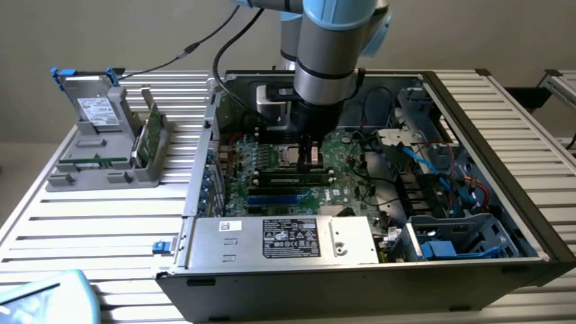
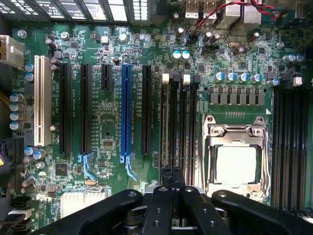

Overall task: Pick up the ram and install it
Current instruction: 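Press down the ram until it locks into place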

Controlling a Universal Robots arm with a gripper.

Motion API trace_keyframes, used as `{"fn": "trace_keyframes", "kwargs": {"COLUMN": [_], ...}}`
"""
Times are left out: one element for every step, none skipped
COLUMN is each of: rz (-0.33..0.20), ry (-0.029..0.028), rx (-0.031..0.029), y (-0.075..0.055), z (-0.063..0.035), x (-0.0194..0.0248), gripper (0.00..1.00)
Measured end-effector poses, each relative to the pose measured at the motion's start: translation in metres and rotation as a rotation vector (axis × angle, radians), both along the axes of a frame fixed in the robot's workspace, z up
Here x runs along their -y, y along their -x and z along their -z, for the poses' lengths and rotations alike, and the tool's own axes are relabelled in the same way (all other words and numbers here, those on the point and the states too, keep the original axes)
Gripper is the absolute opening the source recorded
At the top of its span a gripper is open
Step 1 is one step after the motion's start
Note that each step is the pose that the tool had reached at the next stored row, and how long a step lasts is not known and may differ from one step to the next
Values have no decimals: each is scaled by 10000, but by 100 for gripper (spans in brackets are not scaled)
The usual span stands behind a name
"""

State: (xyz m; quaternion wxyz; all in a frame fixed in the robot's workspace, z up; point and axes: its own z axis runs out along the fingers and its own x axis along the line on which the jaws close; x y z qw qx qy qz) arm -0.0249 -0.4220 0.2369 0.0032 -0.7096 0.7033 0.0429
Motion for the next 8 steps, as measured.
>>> {"fn": "trace_keyframes", "kwargs": {"rz": [0,0,0,0,0,0,0,0], "ry": [-4,-8,-11,-14,-17,-19,-20,-22], "rx": [0,0,0,0,1,0,0,0], "y": [12,22,30,39,45,50,56,62], "z": [0,0,0,0,0,0,0,0], "x": [0,0,0,0,0,0,0,0], "gripper": [11,11,11,11,11,11,11,11]}}
